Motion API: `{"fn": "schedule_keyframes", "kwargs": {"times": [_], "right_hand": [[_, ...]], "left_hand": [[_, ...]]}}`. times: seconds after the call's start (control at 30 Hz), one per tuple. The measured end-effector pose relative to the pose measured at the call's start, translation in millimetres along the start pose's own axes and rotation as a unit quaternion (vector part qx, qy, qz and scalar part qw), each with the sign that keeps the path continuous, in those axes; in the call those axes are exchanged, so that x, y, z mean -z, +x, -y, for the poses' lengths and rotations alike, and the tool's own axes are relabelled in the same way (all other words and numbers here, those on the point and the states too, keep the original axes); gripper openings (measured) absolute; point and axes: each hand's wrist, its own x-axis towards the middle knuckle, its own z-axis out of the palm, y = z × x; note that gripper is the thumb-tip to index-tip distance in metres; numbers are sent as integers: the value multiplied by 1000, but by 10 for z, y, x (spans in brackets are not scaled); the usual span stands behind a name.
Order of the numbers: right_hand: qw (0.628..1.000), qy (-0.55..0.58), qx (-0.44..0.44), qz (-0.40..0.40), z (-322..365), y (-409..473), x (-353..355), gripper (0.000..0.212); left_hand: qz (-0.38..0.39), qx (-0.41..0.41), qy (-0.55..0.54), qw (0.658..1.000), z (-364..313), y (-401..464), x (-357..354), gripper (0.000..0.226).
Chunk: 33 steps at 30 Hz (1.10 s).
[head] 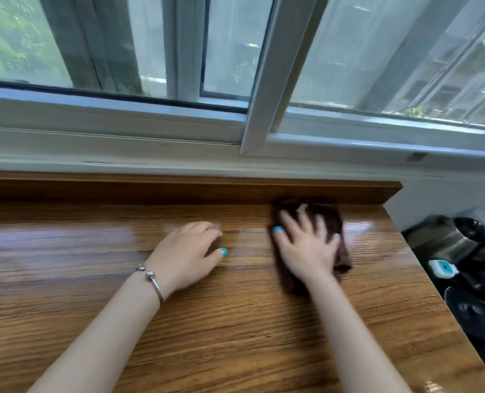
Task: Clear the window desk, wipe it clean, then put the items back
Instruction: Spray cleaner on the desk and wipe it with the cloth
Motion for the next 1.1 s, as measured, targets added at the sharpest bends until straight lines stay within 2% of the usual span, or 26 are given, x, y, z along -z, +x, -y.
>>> {"fn": "schedule_keyframes", "kwargs": {"times": [0.07, 0.13, 0.17, 0.23, 0.3, 0.37, 0.43, 0.5, 0.57, 0.63, 0.7, 0.77, 0.83, 0.97, 1.03, 1.1], "right_hand": [[992, -19, 126, 15, 103, -135, -73, 54], [987, -17, 156, 25, -219, -63, 8, 52], [992, -8, 123, 19, -490, 22, 73, 50], [1000, 27, -6, 6, -1092, 220, 243, 48], [989, 61, -136, 6, -1514, 335, 385, 48], [977, 63, -203, -3, -1563, 376, 412, 49], [973, 64, -223, -19, -1244, 355, 332, 50], [984, 65, -163, -24, -710, 248, 194, 50], [998, 51, -33, -19, -153, 18, 7, 50], [995, 33, 95, -5, 211, -189, -99, 51], [986, 30, 165, 19, 199, -229, -93, 51], [984, 30, 170, 31, -76, -114, -37, 50], [994, 36, 101, 24, -476, 63, 60, 49], [992, 55, -113, 15, -1061, 288, 273, 50], [984, 55, -171, 14, -923, 281, 282, 51], [977, 73, -201, 1, -435, 164, 214, 51]], "left_hand": [[-11, -12, 18, 1000, -117, 147, -5, 46], [-8, -21, 30, 999, -214, 268, -23, 46], [-2, -23, 30, 999, -271, 309, -38, 46], [0, -30, 29, 999, -380, 367, -84, 46], [-8, -43, 29, 999, -490, 389, -123, 46], [-17, -51, 26, 998, -561, 398, -167, 45], [-22, -49, 22, 998, -589, 385, -208, 45], [-33, -35, 15, 999, -576, 362, -244, 44], [-42, -10, 11, 999, -562, 314, -266, 43], [-48, 17, 17, 999, -539, 252, -265, 41], [-42, 43, 12, 998, -521, 185, -237, 36], [-29, 58, 3, 998, -498, 114, -193, 31], [-20, 63, -4, 998, -449, 25, -128, 30], [-29, 76, -29, 996, -207, -230, 54, 33], [-30, 91, -35, 995, -26, -390, 117, 34], [-26, 107, -42, 993, 183, -551, 165, 33]]}}
